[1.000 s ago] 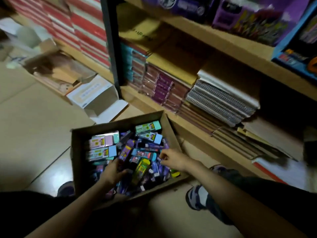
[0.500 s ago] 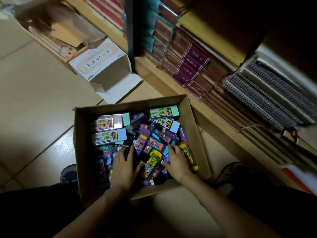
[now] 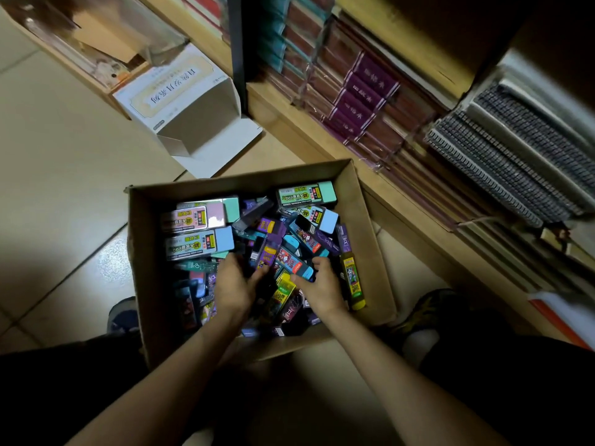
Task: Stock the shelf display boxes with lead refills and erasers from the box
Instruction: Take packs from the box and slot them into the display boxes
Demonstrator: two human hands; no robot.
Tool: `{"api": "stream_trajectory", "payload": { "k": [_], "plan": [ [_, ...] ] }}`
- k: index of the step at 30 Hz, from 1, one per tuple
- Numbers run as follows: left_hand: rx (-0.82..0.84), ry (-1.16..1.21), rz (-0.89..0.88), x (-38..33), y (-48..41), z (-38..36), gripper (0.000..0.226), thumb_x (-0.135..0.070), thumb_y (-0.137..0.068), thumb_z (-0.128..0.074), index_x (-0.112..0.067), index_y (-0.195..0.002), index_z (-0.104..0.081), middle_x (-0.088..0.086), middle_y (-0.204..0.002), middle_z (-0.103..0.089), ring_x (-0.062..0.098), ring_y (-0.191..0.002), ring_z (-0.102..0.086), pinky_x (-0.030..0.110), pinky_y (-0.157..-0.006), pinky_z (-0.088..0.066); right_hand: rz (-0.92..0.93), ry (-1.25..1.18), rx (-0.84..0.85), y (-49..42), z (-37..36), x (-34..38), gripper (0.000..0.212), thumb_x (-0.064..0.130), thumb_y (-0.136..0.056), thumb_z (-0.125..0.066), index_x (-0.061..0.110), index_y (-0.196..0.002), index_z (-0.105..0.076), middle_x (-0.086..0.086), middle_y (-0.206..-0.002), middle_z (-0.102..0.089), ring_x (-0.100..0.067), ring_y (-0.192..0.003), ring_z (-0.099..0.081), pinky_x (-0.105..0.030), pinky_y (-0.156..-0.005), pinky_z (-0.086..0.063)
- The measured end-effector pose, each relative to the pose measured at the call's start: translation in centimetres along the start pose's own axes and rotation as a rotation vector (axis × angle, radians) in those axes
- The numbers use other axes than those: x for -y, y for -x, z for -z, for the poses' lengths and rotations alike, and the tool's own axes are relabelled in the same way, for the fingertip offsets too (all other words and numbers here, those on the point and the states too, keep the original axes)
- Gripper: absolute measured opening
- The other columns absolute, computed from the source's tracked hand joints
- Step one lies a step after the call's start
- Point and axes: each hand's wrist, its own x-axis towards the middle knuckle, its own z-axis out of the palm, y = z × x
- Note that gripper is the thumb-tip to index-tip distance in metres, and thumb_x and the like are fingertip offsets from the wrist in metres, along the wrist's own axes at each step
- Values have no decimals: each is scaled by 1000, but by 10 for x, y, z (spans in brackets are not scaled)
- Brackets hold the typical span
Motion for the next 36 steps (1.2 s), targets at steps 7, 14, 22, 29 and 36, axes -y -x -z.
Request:
{"api": "stream_trajectory", "payload": {
  "k": [7, 14, 22, 29, 36],
  "plan": [
    [32, -11, 113, -7, -8, -7, 45, -23, -76, -78, -2, -110, -57, 16, -114, -46, 33, -104, -52, 41, -97, -46, -173, -287, -77, -8, -13, 7, 39, 12, -80, -73, -1, -111, -52, -18, -112, -62, -29, -99, -60, -33, -84, -49],
    [132, 186, 65, -1, 0, -2, 32, -11, -83, -70, -9, -100, -44, 16, -102, -61, 34, -95, -61, 45, -82, -53, -136, -411, 86, -4, 13, 4, 11, 4, -84, -67, 7, -95, -65, -7, -93, -66, -14, -78, -59, -12, -59, -47],
    [159, 413, -53, -21, 3, 6, 16, -11, -97, -48, -13, -104, -34, 1, -99, -60, 23, -96, -61, 40, -83, -52, -34, -374, -12, -3, 49, 4, 46, 4, -89, -60, -5, -131, -43, -12, -133, -52, -24, -119, -52, -33, -105, -39],
    [314, 522, -66, -43, -2, 29, 19, -16, -93, -57, -17, -111, -51, 6, -100, -69, 13, -79, -70, 29, -64, -54, 123, -262, -63, 4, 90, 25, 34, 7, -92, -56, 10, -124, -49, 7, -102, -58, -3, -92, -58, -3, -67, -42],
    [480, 650, -52, -83, 10, 46, 19, -11, -96, -51, -10, -114, -51, 11, -99, -66, 14, -71, -70, 25, -55, -54, 236, -195, -3, 19, 143, 68, 30, 8, -89, -61, 7, -117, -49, -11, -120, -59, -21, -108, -56, -35, -92, -47]
  ]
}}
